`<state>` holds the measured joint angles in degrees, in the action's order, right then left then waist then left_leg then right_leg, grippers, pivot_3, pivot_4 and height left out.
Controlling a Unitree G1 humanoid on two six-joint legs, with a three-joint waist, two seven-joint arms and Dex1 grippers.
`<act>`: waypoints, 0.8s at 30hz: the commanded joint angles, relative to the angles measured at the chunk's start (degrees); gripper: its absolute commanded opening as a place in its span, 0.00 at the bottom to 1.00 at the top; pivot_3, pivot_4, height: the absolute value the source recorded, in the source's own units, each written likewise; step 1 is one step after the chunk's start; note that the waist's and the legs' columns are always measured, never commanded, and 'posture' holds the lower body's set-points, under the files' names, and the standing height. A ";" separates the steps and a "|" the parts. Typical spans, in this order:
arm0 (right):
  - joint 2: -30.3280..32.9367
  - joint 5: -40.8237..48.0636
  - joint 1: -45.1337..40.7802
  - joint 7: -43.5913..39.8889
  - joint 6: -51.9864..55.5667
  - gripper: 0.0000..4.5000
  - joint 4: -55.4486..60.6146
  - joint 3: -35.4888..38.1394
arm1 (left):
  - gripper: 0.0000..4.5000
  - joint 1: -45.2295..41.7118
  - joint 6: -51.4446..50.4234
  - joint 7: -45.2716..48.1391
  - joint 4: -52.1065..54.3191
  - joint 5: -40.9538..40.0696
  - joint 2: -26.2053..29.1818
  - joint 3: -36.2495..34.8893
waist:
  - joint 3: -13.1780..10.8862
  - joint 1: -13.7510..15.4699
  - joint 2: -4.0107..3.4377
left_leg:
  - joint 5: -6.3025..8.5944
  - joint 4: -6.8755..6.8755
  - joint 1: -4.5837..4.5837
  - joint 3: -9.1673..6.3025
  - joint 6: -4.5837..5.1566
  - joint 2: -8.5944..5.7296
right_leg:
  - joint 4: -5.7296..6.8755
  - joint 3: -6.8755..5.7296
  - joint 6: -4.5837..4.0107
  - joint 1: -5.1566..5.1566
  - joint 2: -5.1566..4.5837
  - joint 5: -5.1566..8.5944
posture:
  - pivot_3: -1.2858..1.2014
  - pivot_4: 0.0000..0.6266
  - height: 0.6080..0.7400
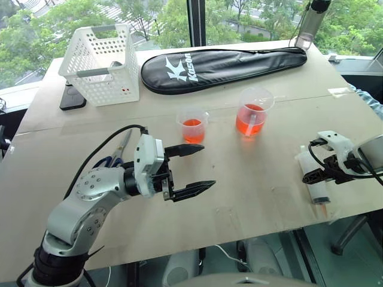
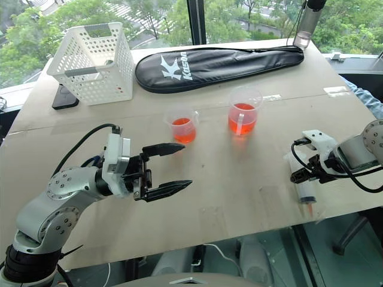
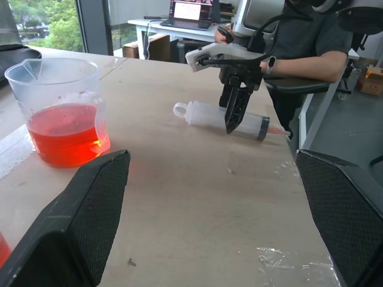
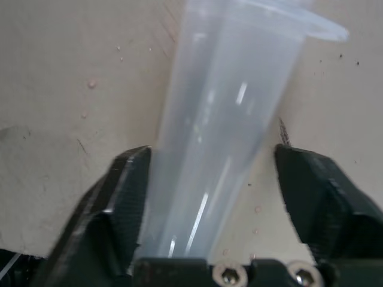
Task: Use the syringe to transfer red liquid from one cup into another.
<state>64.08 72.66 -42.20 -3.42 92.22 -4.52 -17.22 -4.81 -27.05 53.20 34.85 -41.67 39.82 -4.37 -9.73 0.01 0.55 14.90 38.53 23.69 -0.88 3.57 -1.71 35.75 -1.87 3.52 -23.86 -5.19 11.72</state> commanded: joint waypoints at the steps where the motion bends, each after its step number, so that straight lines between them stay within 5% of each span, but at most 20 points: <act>1: -1.31 -1.33 0.62 -0.57 0.28 0.47 0.62 3.57 | 1.00 -1.15 0.64 -0.23 0.86 -0.09 0.11 -0.38 | 0.00 -0.03 0.00 | 0.00 0.00 0.00 -0.01 0.00 0.00 | 0.00 0.00 0.00 0.00 0.00 0.00 | 0.52 0.24 0.88; 3: -2.20 -1.65 2.55 0.15 0.28 0.35 1.44 6.91 | 1.00 -1.69 0.70 -0.16 0.76 -0.27 -0.08 -0.29 | 0.00 0.05 0.01 | 0.00 0.00 0.00 -0.01 0.00 0.01 | 0.00 -0.01 0.00 0.00 0.01 0.00 | 0.52 0.24 0.88; 8: -3.80 -1.70 17.72 1.84 -5.88 0.34 18.27 26.77 | 1.00 -2.87 0.23 -1.18 0.54 -0.53 -0.35 -0.54 | 0.02 0.89 0.03 | 0.00 0.00 0.01 -0.02 0.00 0.00 | 0.01 -0.01 0.01 0.02 0.01 0.00 | 0.52 0.24 0.88; 12: -10.31 6.30 27.12 8.24 -12.01 0.34 30.72 47.07 | 1.00 -3.52 0.31 -1.04 -0.77 -0.71 0.03 -1.43 | 0.03 0.85 -0.01 | 0.00 0.00 0.02 -0.06 0.00 0.00 | 0.07 -0.04 0.09 0.02 0.02 -0.04 | 0.52 0.24 0.88; 15: -12.14 11.44 27.53 11.42 -20.72 0.34 41.71 52.71 | 1.00 -5.26 -0.21 -0.19 -2.49 -0.98 -0.01 -0.62 | 0.03 0.78 -0.04 | 0.01 0.01 -0.02 -0.02 0.01 -0.01 | 0.08 0.00 0.11 0.04 0.03 -0.05 | 0.52 0.24 0.88; 17: -14.57 15.07 22.97 16.42 -27.73 0.34 43.99 50.59 | 1.00 -7.60 -0.81 0.39 -4.03 -1.46 -0.31 0.23 | 0.03 0.42 0.00 | 0.01 0.02 -0.09 -0.01 0.01 0.04 | 0.10 0.04 0.11 0.06 0.13 -0.05 | 0.52 0.24 0.88; 19: -17.40 9.58 15.71 16.50 -32.28 0.34 45.32 44.24 | 1.00 -11.11 -1.73 0.22 -6.39 -1.95 -1.27 0.96 | 0.02 0.03 0.02 | 0.01 0.02 -0.16 -0.02 0.01 0.06 | 0.11 0.09 0.11 0.10 0.20 -0.05 | 0.52 0.24 0.88; 24: -28.64 -15.95 2.89 11.31 -47.07 0.34 34.77 27.40 | 1.00 -19.80 -5.02 -1.82 -10.93 -2.74 -3.05 1.12 | 0.05 -0.52 0.07 | -0.04 0.01 -0.41 0.05 -0.04 0.07 | 0.18 0.29 0.08 0.26 0.31 -0.11 | 0.52 0.24 0.88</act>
<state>36.07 66.74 -37.13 10.37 51.12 34.64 14.35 -22.25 -30.87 52.76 24.73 -43.06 37.22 -2.12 -9.68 -0.51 0.62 14.84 38.55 23.29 -0.81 3.52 -1.69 35.96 -1.54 3.60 -23.62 -4.90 11.59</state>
